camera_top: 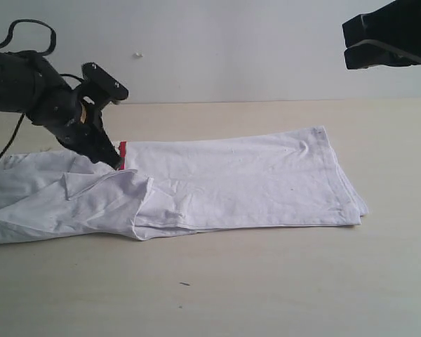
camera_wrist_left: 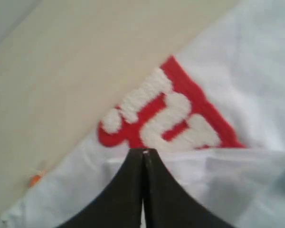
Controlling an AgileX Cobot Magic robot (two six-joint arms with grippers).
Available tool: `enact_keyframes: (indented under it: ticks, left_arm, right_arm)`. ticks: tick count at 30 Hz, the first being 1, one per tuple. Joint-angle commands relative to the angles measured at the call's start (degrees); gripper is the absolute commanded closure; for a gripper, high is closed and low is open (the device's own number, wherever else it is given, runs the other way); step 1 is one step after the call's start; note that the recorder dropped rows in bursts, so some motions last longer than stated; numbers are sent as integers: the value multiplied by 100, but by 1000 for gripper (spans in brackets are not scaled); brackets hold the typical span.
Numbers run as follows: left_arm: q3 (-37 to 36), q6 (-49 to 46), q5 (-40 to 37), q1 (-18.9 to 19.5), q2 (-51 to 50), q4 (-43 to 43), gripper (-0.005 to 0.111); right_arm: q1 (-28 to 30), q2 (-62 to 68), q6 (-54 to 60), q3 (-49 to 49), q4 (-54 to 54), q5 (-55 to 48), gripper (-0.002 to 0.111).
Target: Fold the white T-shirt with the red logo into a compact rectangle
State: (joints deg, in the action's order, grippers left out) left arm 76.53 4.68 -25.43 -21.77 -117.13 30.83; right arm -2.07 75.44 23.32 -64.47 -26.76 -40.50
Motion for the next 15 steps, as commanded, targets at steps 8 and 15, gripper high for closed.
enact_keyframes:
  ticks: [8, 15]
  left_arm:
    - [9, -3300, -1156, 18, 26, -3696, 107]
    - [-152, -2423, -765, 18, -191, -2383, 107]
  right_arm:
    - [11, -35, 60, 12, -14, -28, 106]
    - [11, -35, 60, 12, -14, -7, 106]
